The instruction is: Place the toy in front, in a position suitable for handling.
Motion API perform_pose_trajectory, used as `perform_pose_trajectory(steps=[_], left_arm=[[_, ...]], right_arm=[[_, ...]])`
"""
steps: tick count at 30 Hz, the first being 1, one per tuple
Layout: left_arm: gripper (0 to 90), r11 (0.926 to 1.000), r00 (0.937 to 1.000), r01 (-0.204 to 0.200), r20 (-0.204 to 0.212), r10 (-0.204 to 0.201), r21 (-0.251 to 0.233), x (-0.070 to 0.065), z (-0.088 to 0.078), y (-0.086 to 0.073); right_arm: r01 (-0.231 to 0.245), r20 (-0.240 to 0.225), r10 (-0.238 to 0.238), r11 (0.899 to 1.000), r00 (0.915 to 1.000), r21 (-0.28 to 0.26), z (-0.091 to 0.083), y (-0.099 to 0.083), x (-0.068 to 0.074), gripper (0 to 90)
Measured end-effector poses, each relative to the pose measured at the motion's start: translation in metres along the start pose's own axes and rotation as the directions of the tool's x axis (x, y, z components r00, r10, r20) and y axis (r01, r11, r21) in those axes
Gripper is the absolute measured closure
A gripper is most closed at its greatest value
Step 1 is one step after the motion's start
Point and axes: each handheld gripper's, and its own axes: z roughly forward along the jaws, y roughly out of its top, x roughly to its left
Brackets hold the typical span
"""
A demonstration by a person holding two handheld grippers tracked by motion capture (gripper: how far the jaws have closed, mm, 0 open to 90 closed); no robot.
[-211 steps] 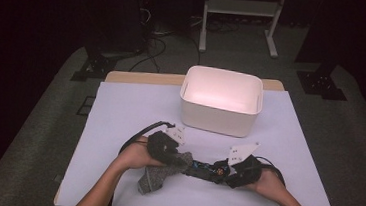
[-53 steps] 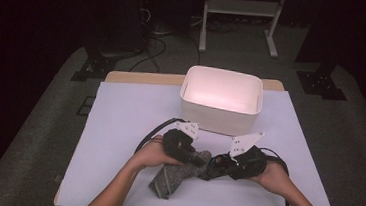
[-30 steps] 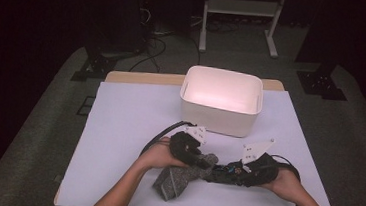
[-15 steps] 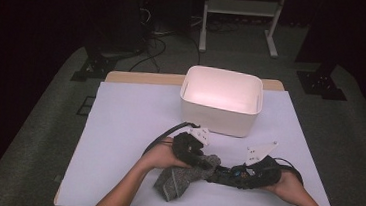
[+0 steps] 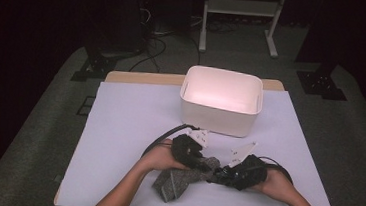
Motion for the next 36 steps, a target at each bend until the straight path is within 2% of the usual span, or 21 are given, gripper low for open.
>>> perform_pose_trajectory(steps=[5,9,13,15,17,20,23,25,28,36], left_arm=[[81.5,0.9999,0.9999,0.011,-0.003,-0.011,-0.012,-0.002,-0.001,-0.010],[81.5,0.9993,0.9997,0.023,-0.001,-0.023,-0.029,-0.002,-0.001,-0.016],[81.6,0.9993,0.9997,0.016,-0.016,-0.016,-0.034,-0.004,-0.003,-0.017],[81.6,0.9993,0.9997,0.015,-0.019,-0.016,-0.034,-0.004,-0.006,-0.017],[81.6,0.9993,0.9993,0.019,-0.032,-0.020,-0.031,-0.004,-0.012,-0.020],[81.5,0.9982,0.9981,0.042,-0.044,-0.044,-0.042,-0.004,-0.024,-0.028],[81.5,0.9985,0.9968,0.051,-0.060,-0.053,-0.020,-0.004,-0.025,-0.034],[81.5,0.9971,0.9965,0.065,-0.050,-0.067,-0.039,-0.003,-0.025,-0.040],[81.4,0.9969,0.9965,0.066,-0.048,-0.068,-0.043,-0.003,-0.024,-0.042],[81.2,0.9970,0.9963,0.072,-0.045,-0.073,-0.030,-0.003,-0.021,-0.048]], right_arm=[[0.006,-0.016,-0.006,1.000,0.9999,0.015,0.004,0.004,-0.001,54.2],[0.013,-0.008,-0.013,1.000,0.9999,0.016,0.004,0.005,0.001,54.6],[0.010,-0.005,-0.010,1.000,0.9999,0.009,0.004,0.005,0.002,55.2],[0.001,-0.015,-0.001,1.000,0.9999,-0.001,0.006,0.007,0.002,55.2],[0.013,-0.020,-0.013,1.000,0.9997,-0.006,0.010,0.012,0.001,55.3],[0.026,-0.024,-0.027,0.999,0.9993,-0.034,0.018,0.024,-0.001,55.3],[0.042,-0.021,-0.042,0.999,0.9989,-0.027,0.022,0.028,-0.001,55.2],[0.044,-0.025,-0.044,0.999,0.9987,-0.024,0.022,0.028,-0.001,55.1],[0.049,-0.023,-0.049,0.999,0.9985,-0.022,0.021,0.027,-0.001,55.0],[0.043,-0.025,-0.043,0.999,0.9988,0.007,0.020,0.029,-0.001,52.4]])
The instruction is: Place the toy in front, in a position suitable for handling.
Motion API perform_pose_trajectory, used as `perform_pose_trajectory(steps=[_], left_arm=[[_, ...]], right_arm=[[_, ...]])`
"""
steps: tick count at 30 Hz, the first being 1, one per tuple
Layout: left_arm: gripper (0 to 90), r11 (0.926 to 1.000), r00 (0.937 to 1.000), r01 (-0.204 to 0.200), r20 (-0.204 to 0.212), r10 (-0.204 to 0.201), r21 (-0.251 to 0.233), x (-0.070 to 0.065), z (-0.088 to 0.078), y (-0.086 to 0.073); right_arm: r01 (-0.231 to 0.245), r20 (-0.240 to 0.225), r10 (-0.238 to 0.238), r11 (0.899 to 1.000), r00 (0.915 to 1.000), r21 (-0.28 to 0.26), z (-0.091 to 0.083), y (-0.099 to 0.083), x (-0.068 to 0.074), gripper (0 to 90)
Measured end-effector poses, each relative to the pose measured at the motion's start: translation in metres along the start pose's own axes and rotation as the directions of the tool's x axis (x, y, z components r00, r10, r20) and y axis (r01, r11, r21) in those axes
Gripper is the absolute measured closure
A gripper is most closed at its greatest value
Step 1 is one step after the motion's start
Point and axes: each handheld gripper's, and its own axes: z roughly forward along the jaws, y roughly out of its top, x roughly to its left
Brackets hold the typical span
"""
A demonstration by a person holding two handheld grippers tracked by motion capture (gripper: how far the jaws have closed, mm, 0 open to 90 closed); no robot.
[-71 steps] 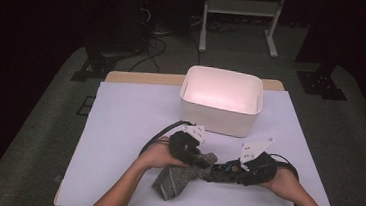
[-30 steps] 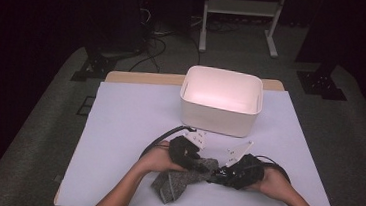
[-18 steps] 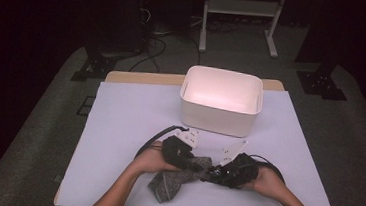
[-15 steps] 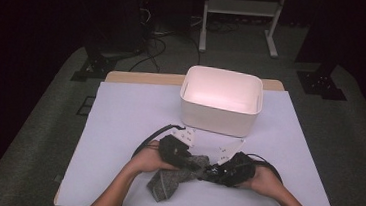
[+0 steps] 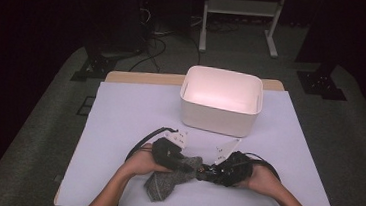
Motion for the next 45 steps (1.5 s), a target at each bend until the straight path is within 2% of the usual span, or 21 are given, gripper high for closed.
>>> perform_pose_trajectory(steps=[3,6,12,16,17,18,19,20,21,22,23,28,31,34,36,39,41,45], left_arm=[[81.3,1.0000,1.0000,-0.002,0.000,0.002,0.008,0.000,0.002,0.001],[81.3,1.0000,1.0000,0.005,0.006,-0.005,0.003,0.000,0.002,-0.001],[81.4,0.9997,0.9999,0.014,-0.002,-0.014,0.017,0.001,0.002,-0.007],[81.8,0.9999,0.9999,0.010,-0.008,-0.010,-0.008,0.000,-0.002,-0.007],[81.8,0.9999,0.9998,0.010,-0.017,-0.010,-0.012,-0.001,-0.008,-0.007],[81.8,0.9999,0.9998,0.010,-0.017,-0.010,-0.012,-0.001,-0.008,-0.007],[81.9,0.9998,0.9996,0.012,-0.027,-0.013,-0.016,-0.002,-0.013,-0.007],[81.9,0.9995,0.9993,0.019,-0.031,-0.020,-0.027,-0.003,-0.018,-0.007],[82.1,0.9978,0.9988,0.030,-0.037,-0.032,-0.058,-0.004,-0.030,-0.008],[82.2,0.9978,0.9988,0.030,-0.037,-0.032,-0.058,-0.004,-0.030,-0.008],[82.2,0.9975,0.9986,0.014,-0.049,-0.017,-0.069,-0.004,-0.040,-0.006],[82.2,0.9970,0.9975,-0.017,-0.070,0.012,-0.076,-0.009,-0.056,0.004],[82.2,0.9976,0.9969,-0.034,-0.073,0.030,-0.060,-0.011,-0.056,0.009],[82.1,0.9980,0.9972,-0.032,-0.069,0.028,-0.055,-0.010,-0.054,0.008],[82.1,0.9981,0.9979,-0.004,-0.065,0.000,-0.061,-0.007,-0.052,0.002],[82.1,0.9986,0.9980,0.003,-0.064,-0.006,-0.053,-0.006,-0.050,0.000],[82.1,0.9981,0.9987,-0.010,-0.050,0.007,-0.061,-0.008,-0.049,0.004],[82.2,0.9977,0.9979,-0.031,-0.059,0.027,-0.061,-0.011,-0.054,0.012]], right_arm=[[0.005,0.006,-0.005,1.000,1.0000,-0.001,-0.002,0.007,0.001,51.3],[0.018,0.013,-0.018,0.999,0.9997,0.033,0.002,0.016,0.002,51.3],[0.037,0.018,-0.038,0.998,0.9991,0.041,0.002,0.017,0.003,54.5],[0.029,0.001,-0.029,0.999,0.9996,0.031,0.004,0.019,0.003,55.5],[0.020,-0.019,-0.019,1.000,0.9996,0.016,0.005,0.022,0.002,55.5],[0.020,-0.019,-0.019,1.000,0.9996,0.016,0.005,0.022,0.002,55.5],[0.020,-0.027,-0.020,1.000,0.9994,-0.015,0.007,0.026,0.000,55.5],[0.020,-0.027,-0.020,1.000,0.9994,-0.015,0.007,0.026,0.000,55.5],[0.017,-0.031,-0.019,0.998,0.9993,-0.055,0.008,0.031,-0.001,55.5],[0.017,-0.031,-0.019,0.998,0.9993,-0.055,0.008,0.031,-0.001,55.5],[0.017,-0.033,-0.020,0.996,0.9993,-0.090,0.010,0.038,-0.002,55.5],[0.031,-0.037,-0.036,0.991,0.9986,-0.132,0.011,0.052,-0.003,55.7],[0.034,-0.037,-0.041,0.986,0.9985,-0.161,0.008,0.050,-0.002,55.8],[0.041,-0.037,-0.048,0.985,0.9982,-0.168,0.006,0.046,-0.002,55.9],[0.045,-0.038,-0.053,0.980,0.9979,-0.192,0.002,0.038,0.000,55.9],[0.041,-0.038,-0.049,0.980,0.9981,-0.193,0.000,0.034,0.000,55.9],[0.045,-0.038,-0.053,0.978,0.9979,-0.204,-0.002,0.032,0.001,55.9],[0.052,-0.030,-0.060,0.975,0.9978,-0.216,-0.002,0.036,0.002,55.9]])
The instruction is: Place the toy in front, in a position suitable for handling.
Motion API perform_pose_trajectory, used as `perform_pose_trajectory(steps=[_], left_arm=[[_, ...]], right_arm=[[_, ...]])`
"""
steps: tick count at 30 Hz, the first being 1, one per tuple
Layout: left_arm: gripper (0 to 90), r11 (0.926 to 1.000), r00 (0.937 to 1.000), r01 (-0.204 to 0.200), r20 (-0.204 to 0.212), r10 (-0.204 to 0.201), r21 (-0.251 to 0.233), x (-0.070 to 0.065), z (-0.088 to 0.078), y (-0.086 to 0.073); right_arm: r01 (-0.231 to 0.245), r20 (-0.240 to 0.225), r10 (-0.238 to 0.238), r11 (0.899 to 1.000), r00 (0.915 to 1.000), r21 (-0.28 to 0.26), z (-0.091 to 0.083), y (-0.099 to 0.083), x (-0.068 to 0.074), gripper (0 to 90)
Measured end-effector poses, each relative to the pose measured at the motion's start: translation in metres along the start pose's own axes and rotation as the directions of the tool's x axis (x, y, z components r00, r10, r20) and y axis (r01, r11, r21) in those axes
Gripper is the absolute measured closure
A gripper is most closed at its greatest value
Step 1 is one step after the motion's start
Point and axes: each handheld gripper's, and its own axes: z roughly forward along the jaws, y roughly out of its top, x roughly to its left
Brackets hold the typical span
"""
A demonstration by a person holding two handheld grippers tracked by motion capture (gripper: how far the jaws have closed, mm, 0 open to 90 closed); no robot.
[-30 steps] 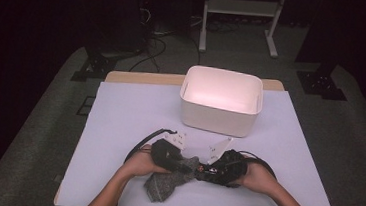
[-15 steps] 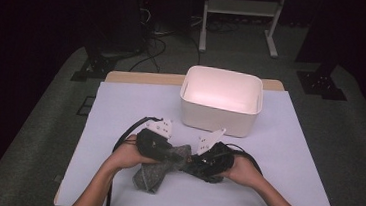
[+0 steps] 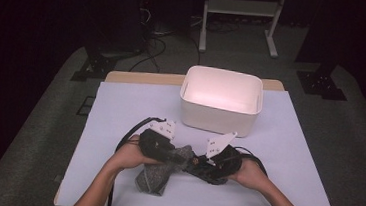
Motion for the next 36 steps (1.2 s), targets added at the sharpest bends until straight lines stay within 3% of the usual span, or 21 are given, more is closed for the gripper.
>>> perform_pose_trajectory(steps=[4,13,18,21,26,31,36], left_arm=[[82.2,0.9994,0.9997,-0.024,-0.007,0.024,-0.024,-0.003,-0.014,0.010],[82.1,0.9995,0.9996,-0.027,-0.002,0.027,-0.013,-0.004,-0.011,0.011],[82.0,0.9997,0.9998,-0.016,0.015,0.016,-0.017,-0.002,-0.001,0.010],[82.1,0.9994,0.9993,-0.033,0.018,0.033,-0.013,-0.002,0.000,0.016],[82.0,0.9993,0.9993,-0.038,0.000,0.038,-0.005,-0.002,-0.008,0.016],[82.0,0.9998,0.9994,-0.015,-0.031,0.015,-0.011,-0.003,-0.024,0.010],[82.0,0.9998,0.9981,-0.017,-0.059,0.016,-0.013,-0.005,-0.040,0.009]], right_arm=[[-0.003,-0.003,0.003,0.998,1.0000,-0.058,0.000,0.011,-0.002,55.9],[-0.004,0.011,0.004,0.998,0.9999,-0.055,-0.007,0.008,-0.001,55.8],[-0.019,0.038,0.021,0.999,0.9990,-0.043,-0.026,-0.001,0.000,55.7],[-0.024,0.050,0.025,0.999,0.9984,-0.034,-0.030,-0.001,0.003,56.1],[-0.012,0.045,0.014,0.999,0.9989,-0.039,-0.025,0.005,0.004,56.2],[-0.008,0.028,0.010,0.998,0.9995,-0.068,-0.012,0.016,0.000,56.2],[-0.009,0.012,0.010,0.995,0.9999,-0.102,0.004,0.031,-0.002,56.0]])
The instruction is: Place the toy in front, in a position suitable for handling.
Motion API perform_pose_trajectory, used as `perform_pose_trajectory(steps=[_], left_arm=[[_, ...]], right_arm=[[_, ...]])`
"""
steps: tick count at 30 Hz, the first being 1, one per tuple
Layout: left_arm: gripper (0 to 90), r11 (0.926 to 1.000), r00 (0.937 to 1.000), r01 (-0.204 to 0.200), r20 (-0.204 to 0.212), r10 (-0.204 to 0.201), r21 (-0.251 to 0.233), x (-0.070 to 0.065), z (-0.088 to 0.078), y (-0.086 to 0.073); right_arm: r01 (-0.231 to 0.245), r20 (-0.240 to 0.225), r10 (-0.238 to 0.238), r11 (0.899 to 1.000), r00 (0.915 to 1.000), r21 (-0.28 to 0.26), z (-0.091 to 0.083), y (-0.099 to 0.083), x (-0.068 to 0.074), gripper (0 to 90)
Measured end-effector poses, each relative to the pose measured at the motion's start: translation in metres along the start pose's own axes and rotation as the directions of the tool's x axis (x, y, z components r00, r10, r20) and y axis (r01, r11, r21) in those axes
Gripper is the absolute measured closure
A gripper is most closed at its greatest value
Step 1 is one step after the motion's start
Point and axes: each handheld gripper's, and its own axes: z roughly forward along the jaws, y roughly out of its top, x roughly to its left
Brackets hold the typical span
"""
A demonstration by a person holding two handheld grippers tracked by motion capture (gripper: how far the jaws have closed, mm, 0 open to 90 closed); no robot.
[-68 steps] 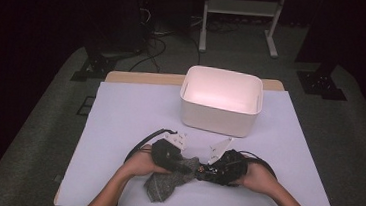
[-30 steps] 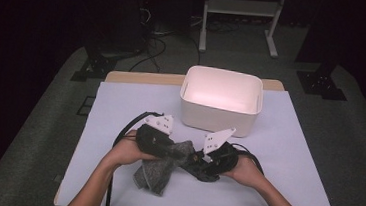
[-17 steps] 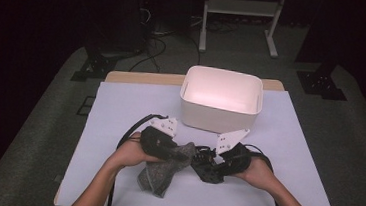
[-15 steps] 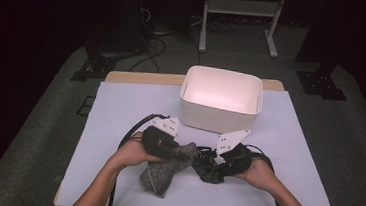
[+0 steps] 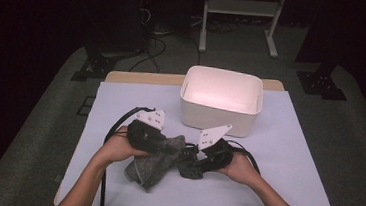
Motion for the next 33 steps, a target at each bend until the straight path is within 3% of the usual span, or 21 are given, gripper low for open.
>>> perform_pose_trajectory(steps=[3,8,14,20,26,33], left_arm=[[82.0,1.0000,1.0000,-0.003,0.004,0.003,-0.002,-0.002,-0.002,0.000],[82.0,0.9996,0.9997,-0.006,0.026,0.006,-0.028,-0.002,0.002,0.001],[81.9,0.9999,0.9988,-0.010,0.047,0.010,-0.010,-0.001,0.016,0.004],[81.9,0.9986,0.9949,-0.011,0.099,0.016,-0.051,-0.001,0.035,0.011],[81.9,0.9969,0.9902,-0.021,0.136,0.032,-0.076,-0.003,0.051,0.019],[81.8,0.9970,0.9877,-0.015,0.154,0.026,-0.075,-0.003,0.056,0.019]], right_arm=[[0.007,-0.012,-0.007,1.000,0.9999,0.005,0.005,0.004,0.001,55.9],[0.012,-0.018,-0.011,0.999,0.9998,0.035,-0.002,0.004,0.001,55.8],[-0.007,-0.006,0.008,0.997,1.0000,0.071,-0.020,-0.003,-0.001,55.6],[-0.037,0.008,0.037,0.998,0.9993,0.056,-0.043,-0.014,-0.001,55.3],[-0.044,0.022,0.043,0.996,0.9988,0.076,-0.061,-0.023,0.005,55.3],[-0.047,0.031,0.045,0.996,0.9985,0.078,-0.070,-0.027,0.007,56.6]])
